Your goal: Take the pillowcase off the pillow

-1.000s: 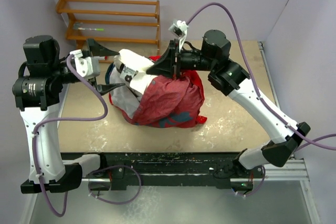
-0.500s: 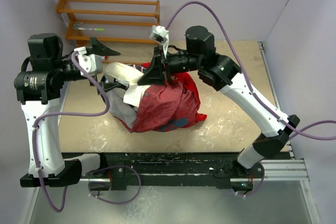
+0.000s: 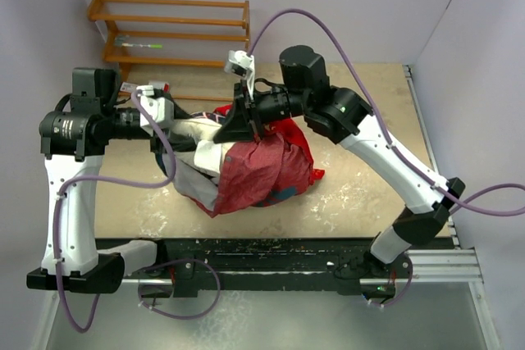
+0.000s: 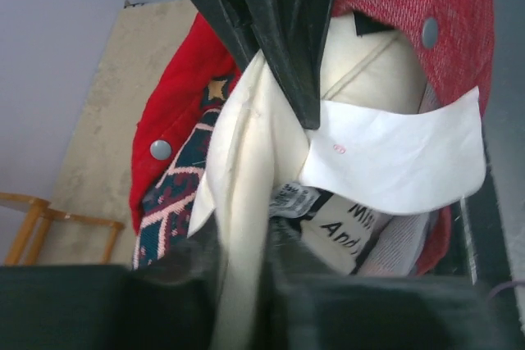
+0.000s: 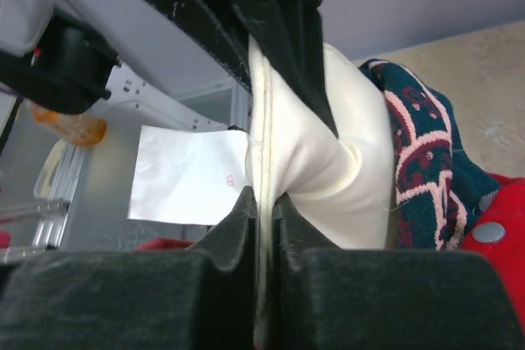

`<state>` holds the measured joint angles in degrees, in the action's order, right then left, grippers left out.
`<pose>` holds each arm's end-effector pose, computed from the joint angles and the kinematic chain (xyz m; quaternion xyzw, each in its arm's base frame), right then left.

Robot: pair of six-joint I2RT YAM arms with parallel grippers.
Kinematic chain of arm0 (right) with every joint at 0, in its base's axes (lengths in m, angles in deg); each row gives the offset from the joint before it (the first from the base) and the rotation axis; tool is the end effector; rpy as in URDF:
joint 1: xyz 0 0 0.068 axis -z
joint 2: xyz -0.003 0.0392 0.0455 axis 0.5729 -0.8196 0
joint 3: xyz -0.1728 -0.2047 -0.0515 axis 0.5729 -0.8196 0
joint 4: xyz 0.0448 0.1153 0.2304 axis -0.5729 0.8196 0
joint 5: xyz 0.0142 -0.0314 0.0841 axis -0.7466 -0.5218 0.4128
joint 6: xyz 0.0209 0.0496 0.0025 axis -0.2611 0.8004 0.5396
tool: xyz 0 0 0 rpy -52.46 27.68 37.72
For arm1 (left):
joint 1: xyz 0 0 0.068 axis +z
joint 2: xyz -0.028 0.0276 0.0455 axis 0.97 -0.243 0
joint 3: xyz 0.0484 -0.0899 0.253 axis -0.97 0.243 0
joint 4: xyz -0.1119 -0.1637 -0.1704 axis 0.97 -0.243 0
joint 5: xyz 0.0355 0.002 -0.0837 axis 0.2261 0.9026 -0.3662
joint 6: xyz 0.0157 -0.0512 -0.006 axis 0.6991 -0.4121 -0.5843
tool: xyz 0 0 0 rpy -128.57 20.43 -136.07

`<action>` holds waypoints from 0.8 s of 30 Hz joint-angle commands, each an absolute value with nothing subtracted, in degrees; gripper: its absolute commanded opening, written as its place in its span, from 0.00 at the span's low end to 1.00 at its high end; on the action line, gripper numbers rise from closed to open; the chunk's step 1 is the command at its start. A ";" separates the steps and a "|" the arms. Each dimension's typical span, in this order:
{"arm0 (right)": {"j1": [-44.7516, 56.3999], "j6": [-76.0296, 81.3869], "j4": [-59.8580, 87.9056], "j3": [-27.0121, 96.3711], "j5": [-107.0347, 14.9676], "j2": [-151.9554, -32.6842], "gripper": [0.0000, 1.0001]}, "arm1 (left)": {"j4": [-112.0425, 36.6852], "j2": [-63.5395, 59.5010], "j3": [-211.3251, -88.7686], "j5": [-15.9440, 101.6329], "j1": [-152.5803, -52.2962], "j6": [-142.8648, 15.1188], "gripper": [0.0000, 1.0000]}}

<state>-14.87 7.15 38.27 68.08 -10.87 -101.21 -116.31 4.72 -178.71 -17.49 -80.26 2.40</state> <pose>0.1953 0.2688 0.5042 -0.4589 0.5712 0.5505 0.4001 0.1587 -0.0453 0.4798 0.5652 0.5550 -0.3337 0.5110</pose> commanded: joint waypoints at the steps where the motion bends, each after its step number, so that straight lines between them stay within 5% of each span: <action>1: -12.21 14.09 17.59 62.50 -18.22 -92.38 0.17 | -98.36 8.11 -172.71 -9.86 -81.21 -10.29 0.00; 2: -11.63 14.52 17.63 61.20 -21.29 -91.23 0.23 | -93.52 9.59 -170.52 -8.11 -81.21 -13.15 0.00; 6: -11.46 14.57 20.93 56.26 -37.45 -85.09 0.76 | -83.23 9.98 -170.82 -2.99 -81.21 -23.27 0.00; 8: -11.46 14.36 22.31 53.31 -43.09 -80.93 0.91 | -81.22 7.93 -172.81 1.18 -81.21 -27.22 0.00; 16: -11.54 11.19 29.30 46.97 -53.44 -69.98 0.93 | -77.21 5.35 -174.71 5.60 -81.21 -32.38 0.00; 24: -11.54 8.95 31.06 45.63 -56.89 -71.09 0.80 | -78.28 5.30 -175.28 4.66 -81.21 -32.30 0.00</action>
